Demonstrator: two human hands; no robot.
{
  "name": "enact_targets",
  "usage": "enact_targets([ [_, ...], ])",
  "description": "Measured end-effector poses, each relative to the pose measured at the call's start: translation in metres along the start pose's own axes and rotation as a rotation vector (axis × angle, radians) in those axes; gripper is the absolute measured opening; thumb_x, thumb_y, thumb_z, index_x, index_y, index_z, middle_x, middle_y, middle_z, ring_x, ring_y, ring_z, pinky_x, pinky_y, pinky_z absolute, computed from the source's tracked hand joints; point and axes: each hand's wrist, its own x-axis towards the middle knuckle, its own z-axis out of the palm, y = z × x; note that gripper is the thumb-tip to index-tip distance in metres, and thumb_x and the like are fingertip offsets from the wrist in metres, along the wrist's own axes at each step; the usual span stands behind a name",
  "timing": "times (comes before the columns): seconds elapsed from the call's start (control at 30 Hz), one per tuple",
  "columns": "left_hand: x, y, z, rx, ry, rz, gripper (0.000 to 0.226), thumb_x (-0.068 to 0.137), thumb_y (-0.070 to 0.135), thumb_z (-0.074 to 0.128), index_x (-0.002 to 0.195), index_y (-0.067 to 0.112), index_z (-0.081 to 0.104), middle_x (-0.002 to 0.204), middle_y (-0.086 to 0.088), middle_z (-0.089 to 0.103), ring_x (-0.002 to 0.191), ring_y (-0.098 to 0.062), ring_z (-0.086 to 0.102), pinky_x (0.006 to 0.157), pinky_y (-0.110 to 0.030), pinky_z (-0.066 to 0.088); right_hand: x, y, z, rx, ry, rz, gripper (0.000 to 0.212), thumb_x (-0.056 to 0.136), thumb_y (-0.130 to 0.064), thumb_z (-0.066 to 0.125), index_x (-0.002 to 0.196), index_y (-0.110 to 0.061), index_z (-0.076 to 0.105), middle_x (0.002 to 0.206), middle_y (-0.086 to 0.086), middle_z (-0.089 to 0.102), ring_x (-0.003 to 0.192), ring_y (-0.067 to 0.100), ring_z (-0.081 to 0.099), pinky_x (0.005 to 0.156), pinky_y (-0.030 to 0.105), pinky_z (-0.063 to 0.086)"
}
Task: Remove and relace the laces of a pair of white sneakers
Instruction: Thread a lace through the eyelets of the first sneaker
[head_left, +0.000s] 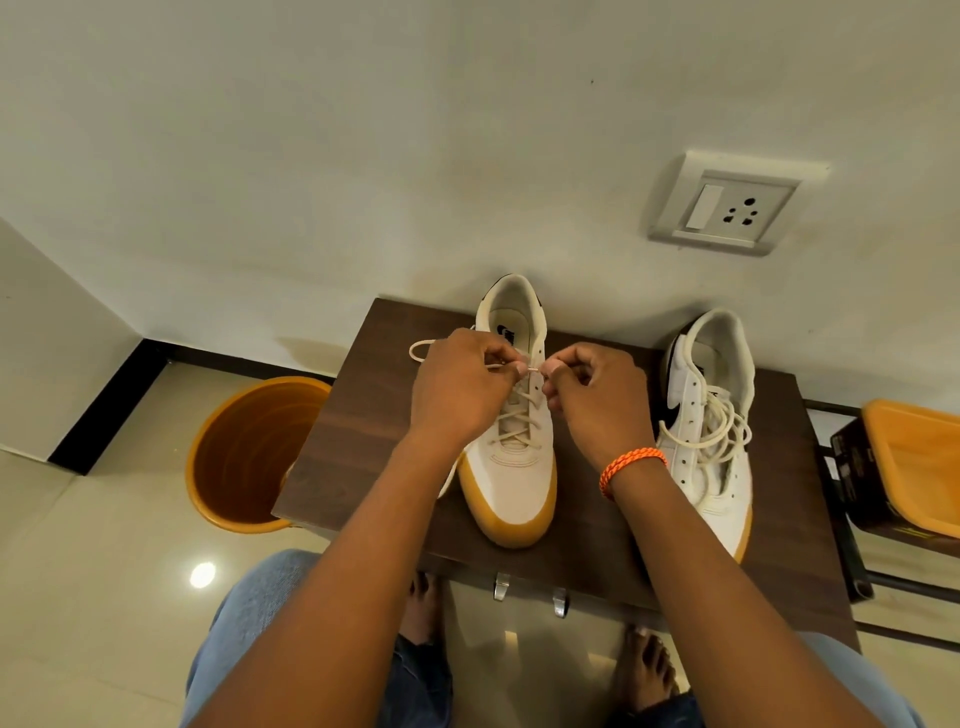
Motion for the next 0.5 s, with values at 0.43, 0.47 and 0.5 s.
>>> enact_targets([
  [0.43, -0.001, 0.002, 0.02, 0.163, 0.022, -0.096, 0.008, 0.094, 0.024, 0.077, 0.096, 0.029, 0.083, 0.093, 0.006, 0.077, 0.084, -0.012, 0.07, 0.078, -0.033, 0.06, 0.001, 0.012, 0.0, -0.037, -0.077, 0.127, 0.023, 0.1, -0.013, 0.06, 0.086, -0.023, 0.075, 0.077, -0.006, 0.075, 0.072, 0.01, 0.073, 0.077, 0.039, 0.065],
  [0.47, 0.0, 0.0, 0.02, 0.156, 0.006, -0.104, 0.009, 0.094, 0.023, 0.077, 0.094, 0.03, 0.083, 0.092, 0.008, 0.076, 0.085, -0.011, 0.07, 0.078, -0.033, 0.059, 0.001, 0.012, 0.0, -0.014, -0.091, 0.15, 0.024, 0.101, -0.012, 0.059, 0.086, -0.023, 0.075, 0.077, -0.005, 0.075, 0.071, 0.011, 0.074, 0.077, 0.039, 0.065],
  [0.5, 0.001, -0.001, 0.021, 0.15, -0.012, -0.109, 0.01, 0.094, 0.023, 0.076, 0.092, 0.031, 0.082, 0.091, 0.01, 0.075, 0.085, -0.011, 0.07, 0.078, -0.033, 0.059, 0.002, 0.012, 0.0, 0.005, -0.098, 0.17, 0.024, 0.101, -0.01, 0.06, 0.086, -0.022, 0.075, 0.077, -0.004, 0.075, 0.071, 0.011, 0.074, 0.078, 0.039, 0.065],
])
